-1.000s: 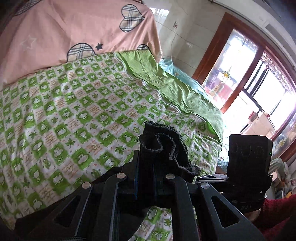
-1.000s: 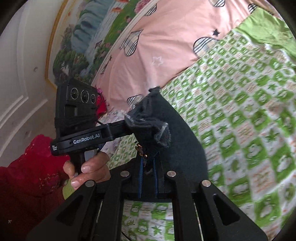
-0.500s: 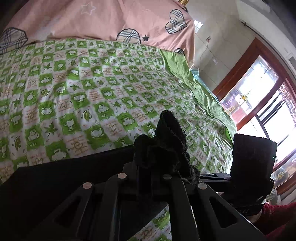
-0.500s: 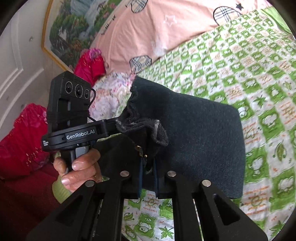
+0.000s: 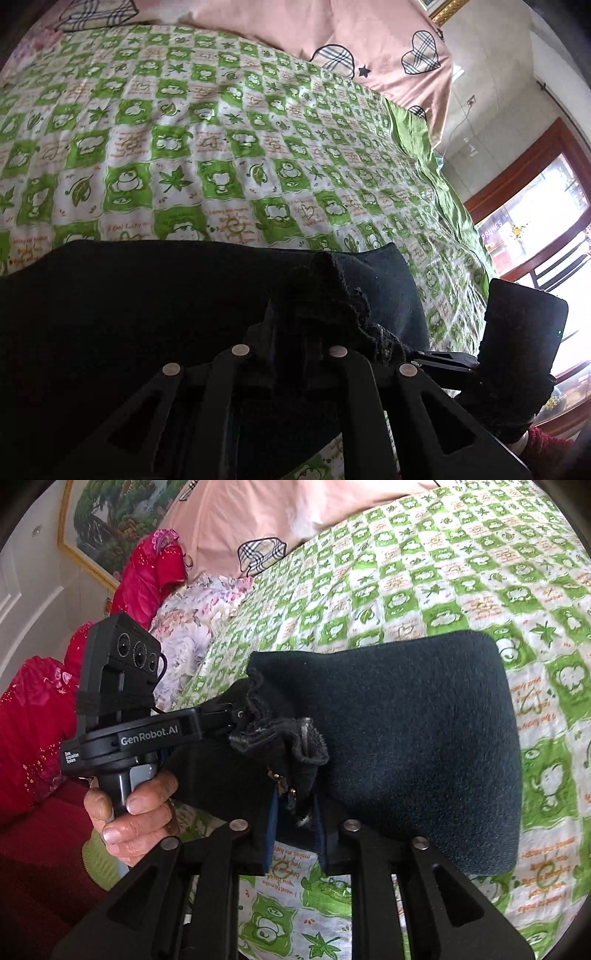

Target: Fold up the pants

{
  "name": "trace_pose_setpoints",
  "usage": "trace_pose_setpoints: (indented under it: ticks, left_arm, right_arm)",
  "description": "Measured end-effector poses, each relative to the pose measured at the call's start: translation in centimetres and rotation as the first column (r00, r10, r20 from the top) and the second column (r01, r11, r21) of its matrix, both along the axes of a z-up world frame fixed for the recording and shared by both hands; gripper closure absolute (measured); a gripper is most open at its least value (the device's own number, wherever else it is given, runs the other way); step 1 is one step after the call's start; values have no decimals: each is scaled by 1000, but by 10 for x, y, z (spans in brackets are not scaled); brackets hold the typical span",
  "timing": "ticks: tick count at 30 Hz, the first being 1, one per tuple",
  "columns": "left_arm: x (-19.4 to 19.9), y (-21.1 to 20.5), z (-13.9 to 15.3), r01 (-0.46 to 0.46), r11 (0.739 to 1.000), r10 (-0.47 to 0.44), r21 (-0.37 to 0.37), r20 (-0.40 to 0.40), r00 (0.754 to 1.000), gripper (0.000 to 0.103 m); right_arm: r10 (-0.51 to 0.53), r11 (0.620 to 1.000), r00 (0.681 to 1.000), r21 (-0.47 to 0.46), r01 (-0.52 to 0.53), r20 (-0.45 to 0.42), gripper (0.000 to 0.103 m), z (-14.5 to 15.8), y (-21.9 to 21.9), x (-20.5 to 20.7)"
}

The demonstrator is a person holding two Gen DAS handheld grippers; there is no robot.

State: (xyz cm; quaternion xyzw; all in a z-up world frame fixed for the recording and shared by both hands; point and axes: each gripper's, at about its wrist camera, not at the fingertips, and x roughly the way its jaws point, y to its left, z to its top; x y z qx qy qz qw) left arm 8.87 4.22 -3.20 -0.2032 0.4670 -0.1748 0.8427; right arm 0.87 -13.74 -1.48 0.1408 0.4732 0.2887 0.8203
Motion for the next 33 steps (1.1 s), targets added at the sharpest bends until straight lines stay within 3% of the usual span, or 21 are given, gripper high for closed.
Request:
trace_pose_setpoints:
  ticks: [3, 5, 9, 13, 15, 24, 33]
  left_arm:
    - [-6, 6, 0, -28, 999, 28, 16, -3, 1000, 92]
    - [-11, 9, 0, -45, 999, 45, 24, -3, 999, 88]
    - [-30, 19, 5, -104, 993, 103, 55, 11, 995, 72]
    - [-48, 27, 8, -155, 985, 155, 78, 12, 988, 71]
    - [-58, 31, 11, -184, 979, 182, 90, 24, 983, 65]
    - [-104, 73, 22, -336, 939, 333, 74, 48, 942, 62]
    - [-148, 118, 28, -486, 871, 482, 74, 64, 874, 61]
  right_arm:
    - [18, 1000, 1000, 10, -19, 3, 65, 2, 7, 1]
    - [34, 999, 999, -5, -34, 9, 64, 5, 12, -2]
    - [53, 999, 999, 3, -53, 10, 64, 8, 18, -4]
    - [96, 995, 995, 8, -96, 20, 64, 14, 27, -6]
    - [113, 994, 993, 10, -113, 28, 62, 18, 32, -7]
    - [172, 985, 984, 14, -173, 52, 62, 28, 55, -1]
    - [222, 975, 973, -13, -222, 67, 61, 33, 86, 13]
